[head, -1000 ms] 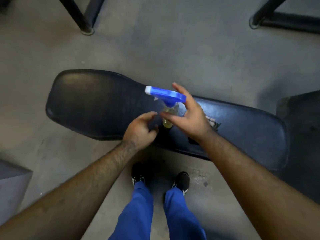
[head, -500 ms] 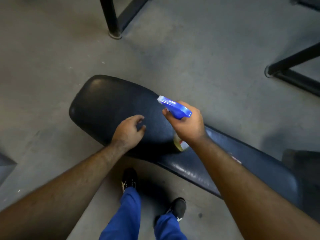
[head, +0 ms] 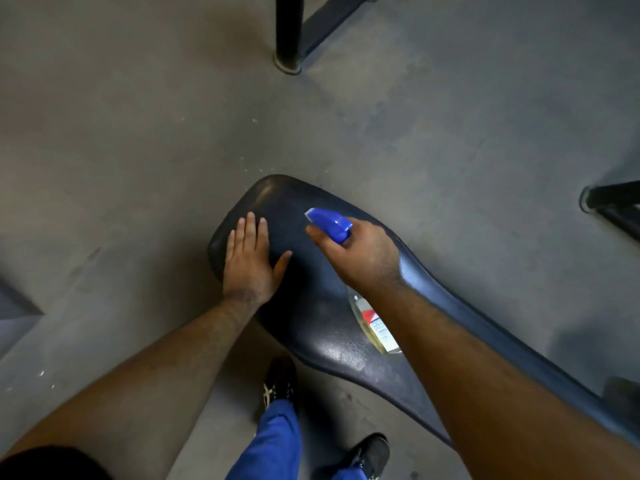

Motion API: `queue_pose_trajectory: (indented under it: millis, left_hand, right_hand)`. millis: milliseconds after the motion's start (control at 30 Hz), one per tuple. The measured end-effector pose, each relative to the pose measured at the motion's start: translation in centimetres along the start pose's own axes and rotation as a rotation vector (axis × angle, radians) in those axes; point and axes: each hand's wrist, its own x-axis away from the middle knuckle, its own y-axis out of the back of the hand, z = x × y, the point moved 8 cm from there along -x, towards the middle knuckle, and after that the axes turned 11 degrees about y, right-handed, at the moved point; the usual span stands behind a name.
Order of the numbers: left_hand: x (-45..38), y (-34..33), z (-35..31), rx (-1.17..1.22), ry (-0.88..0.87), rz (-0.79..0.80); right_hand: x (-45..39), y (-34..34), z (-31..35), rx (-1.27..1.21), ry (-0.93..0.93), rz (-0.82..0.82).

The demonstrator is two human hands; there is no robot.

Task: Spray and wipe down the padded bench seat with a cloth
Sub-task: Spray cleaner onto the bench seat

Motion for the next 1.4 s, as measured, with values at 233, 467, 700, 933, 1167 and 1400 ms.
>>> queue_pose_trajectory:
  millis: [233,467,700,933,1167,1400]
  left_hand:
    - [0.3,-0.8,0.1,-0.022,-0.034,-0.132]
    - [0.2,-1.0,0.1,-0.057,-0.032,-0.155]
    - [1.0,-0.6,-1.1,-0.071,-0.064,-0.157]
    - [7.6,-5.6,-10.1,-0.059,-0.325,0.014]
    - [7.4,-6.7,-10.8,-0.261,-0.269,0.045]
    - [13.2,-9.4,-17.9,-0.185,-0.440,0.107]
  right_hand:
    - [-4.1,-3.9,0.5,-0.043,-0.054,0.026]
    - [-5.7,-4.7,1.2,0.055,-0.077,0.054]
    - [-3.0,-2.8,-0.3,0.050,-0.140,0.048]
    - [1.5,-0.4,-5.9,0.064,-0.277,-0.048]
    - [3.7,0.3,-8.9,0.048,-0.345,-0.042]
    - [9.8,3.6,-14.1,0.033,-0.419,-0.082]
